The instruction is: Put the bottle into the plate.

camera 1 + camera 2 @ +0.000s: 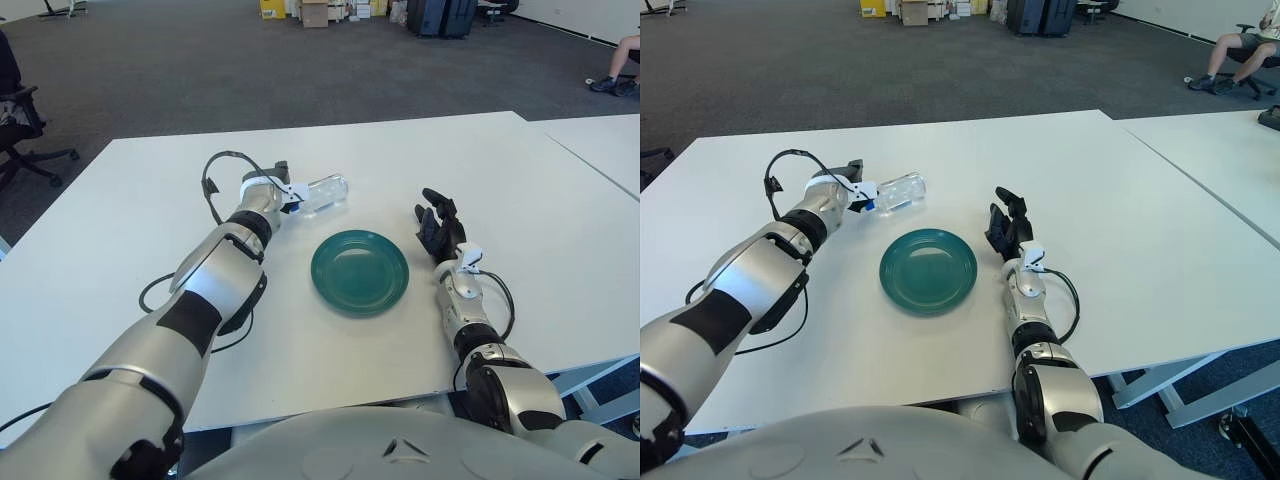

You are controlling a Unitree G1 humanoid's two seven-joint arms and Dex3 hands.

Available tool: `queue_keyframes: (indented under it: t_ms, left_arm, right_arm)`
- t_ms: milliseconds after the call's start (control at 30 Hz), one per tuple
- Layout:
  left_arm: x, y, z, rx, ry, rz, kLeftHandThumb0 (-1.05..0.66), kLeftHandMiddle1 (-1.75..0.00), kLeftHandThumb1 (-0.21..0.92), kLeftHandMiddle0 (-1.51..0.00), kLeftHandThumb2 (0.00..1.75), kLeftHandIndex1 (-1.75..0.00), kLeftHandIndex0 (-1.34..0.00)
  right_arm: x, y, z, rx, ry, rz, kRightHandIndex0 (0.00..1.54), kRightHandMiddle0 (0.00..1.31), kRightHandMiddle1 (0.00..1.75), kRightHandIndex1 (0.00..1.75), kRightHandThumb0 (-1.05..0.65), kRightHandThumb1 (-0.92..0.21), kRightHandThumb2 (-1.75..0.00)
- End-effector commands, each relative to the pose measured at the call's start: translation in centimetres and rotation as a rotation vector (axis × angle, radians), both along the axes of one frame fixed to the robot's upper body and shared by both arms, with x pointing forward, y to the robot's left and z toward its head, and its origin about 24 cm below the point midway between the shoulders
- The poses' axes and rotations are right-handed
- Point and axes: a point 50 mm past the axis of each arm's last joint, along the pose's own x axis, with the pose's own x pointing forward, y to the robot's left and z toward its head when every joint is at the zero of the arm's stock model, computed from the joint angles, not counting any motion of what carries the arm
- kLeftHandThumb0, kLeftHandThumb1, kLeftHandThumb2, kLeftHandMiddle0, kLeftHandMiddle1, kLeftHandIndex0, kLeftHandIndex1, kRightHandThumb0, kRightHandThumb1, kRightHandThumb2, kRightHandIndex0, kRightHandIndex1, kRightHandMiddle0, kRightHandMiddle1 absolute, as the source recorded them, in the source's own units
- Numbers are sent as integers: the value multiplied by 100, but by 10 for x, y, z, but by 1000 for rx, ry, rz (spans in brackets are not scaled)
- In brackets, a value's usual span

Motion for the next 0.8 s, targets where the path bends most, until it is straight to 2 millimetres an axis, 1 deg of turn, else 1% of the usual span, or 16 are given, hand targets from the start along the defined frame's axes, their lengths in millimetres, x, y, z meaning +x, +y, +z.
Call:
queue_keyframes:
  t_ms: [0, 33, 67, 100, 133, 200, 233, 333, 400, 600, 633, 700, 733, 767]
  left_arm:
    - [1, -5, 3, 6, -31, -18, -105, -127, 92, -52, 102, -11, 0]
    - [0, -10, 2, -5, -34, -26, -105, -116, 92, -45, 102, -11, 0]
    - [0, -14, 1, -12, -36, -32, -105, -87, 92, -37, 102, -13, 0]
    - [-1, -17, 1, -24, -43, -38, -105, -63, 92, -35, 102, -15, 0]
    - [-1, -19, 1, -31, -48, -42, -105, -45, 92, -35, 102, -18, 0]
    - [-1, -23, 2, -53, -69, -50, -105, -30, 92, -34, 102, -20, 0]
    - [-1, -25, 2, -65, -83, -55, -105, -25, 92, -36, 101, -25, 0]
    - [0, -31, 6, -107, -123, -64, -105, -19, 92, -40, 99, -36, 0]
    - [0, -33, 7, -118, -133, -64, -105, -18, 92, -42, 98, -40, 0]
    - [4, -44, 18, -170, -197, -79, -104, -21, 92, -46, 96, -50, 0]
    - [4, -45, 20, -175, -205, -82, -104, -25, 92, -46, 96, -51, 0]
    - [4, -45, 20, -182, -216, -85, -104, -52, 92, -37, 95, -55, 0]
    - [4, -46, 21, -185, -224, -88, -103, -62, 92, -33, 95, -56, 0]
    - [5, -46, 22, -187, -229, -90, -103, -69, 92, -32, 95, -58, 0]
  right_arm:
    - [-1, -2, -1, -11, 11, 5, 34, 0, 73, 0, -64, -92, -80]
    - [-1, -2, -2, -11, 11, 4, 33, 0, 73, 0, -64, -92, -80]
    - [-1, -2, -2, -12, 11, 3, 33, 0, 73, 0, -65, -92, -80]
    - [-2, -3, -2, -14, 13, 1, 33, 0, 73, 0, -65, -92, -80]
    - [-2, -3, -2, -15, 13, 0, 33, 0, 73, 0, -65, -92, -80]
    - [-4, -4, -4, -17, 18, -3, 32, 0, 74, 0, -65, -92, -80]
    - [-4, -4, -4, -18, 20, -5, 32, 0, 74, 0, -65, -92, -79]
    - [-5, -5, -5, -28, 26, -6, 32, 0, 74, 0, -64, -92, -79]
    - [-6, -5, -6, -31, 26, -6, 32, 0, 73, 0, -64, -92, -80]
    - [-8, -5, -7, -24, 31, -24, 32, 0, 71, 0, -63, -92, -80]
    - [-8, -5, -7, -23, 32, -26, 32, 0, 71, 0, -63, -92, -80]
    - [-9, -4, -7, -20, 34, -27, 32, 0, 70, 0, -62, -92, -80]
    - [-9, -4, -7, -18, 36, -26, 32, 0, 70, 0, -62, -92, -80]
    - [-9, -3, -7, -17, 37, -26, 32, 0, 70, 0, -62, -92, -80]
